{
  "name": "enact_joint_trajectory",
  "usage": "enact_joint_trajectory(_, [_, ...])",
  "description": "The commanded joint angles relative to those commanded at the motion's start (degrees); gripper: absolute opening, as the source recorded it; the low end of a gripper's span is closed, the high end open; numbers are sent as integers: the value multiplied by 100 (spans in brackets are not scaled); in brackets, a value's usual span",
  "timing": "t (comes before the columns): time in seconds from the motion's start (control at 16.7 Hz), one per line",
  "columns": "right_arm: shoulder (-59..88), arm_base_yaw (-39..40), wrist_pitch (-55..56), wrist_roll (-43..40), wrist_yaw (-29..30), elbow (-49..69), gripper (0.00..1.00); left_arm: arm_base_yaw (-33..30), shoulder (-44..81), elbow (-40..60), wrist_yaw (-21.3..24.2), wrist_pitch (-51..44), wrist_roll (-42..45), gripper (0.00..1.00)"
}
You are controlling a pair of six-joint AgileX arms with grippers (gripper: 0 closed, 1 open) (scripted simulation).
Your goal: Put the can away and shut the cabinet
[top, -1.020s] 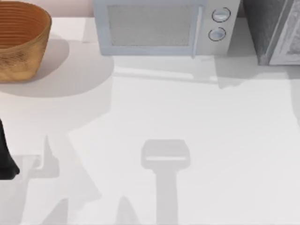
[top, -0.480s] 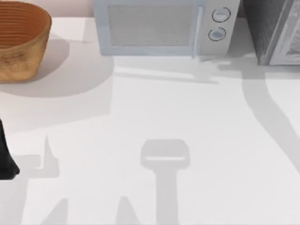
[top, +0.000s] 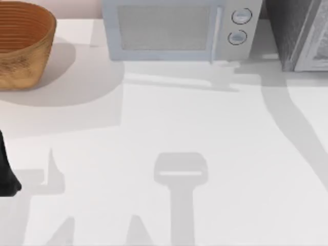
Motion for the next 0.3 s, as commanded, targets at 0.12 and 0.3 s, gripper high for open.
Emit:
enact_joint_trajectory(0.12, [361,-182,100,4,-176,229,100,0,0,0,0,0,0,100])
enact_joint_trajectory(0.3, [618,-347,191,6,-336,415,100,0,0,0,0,0,0,100])
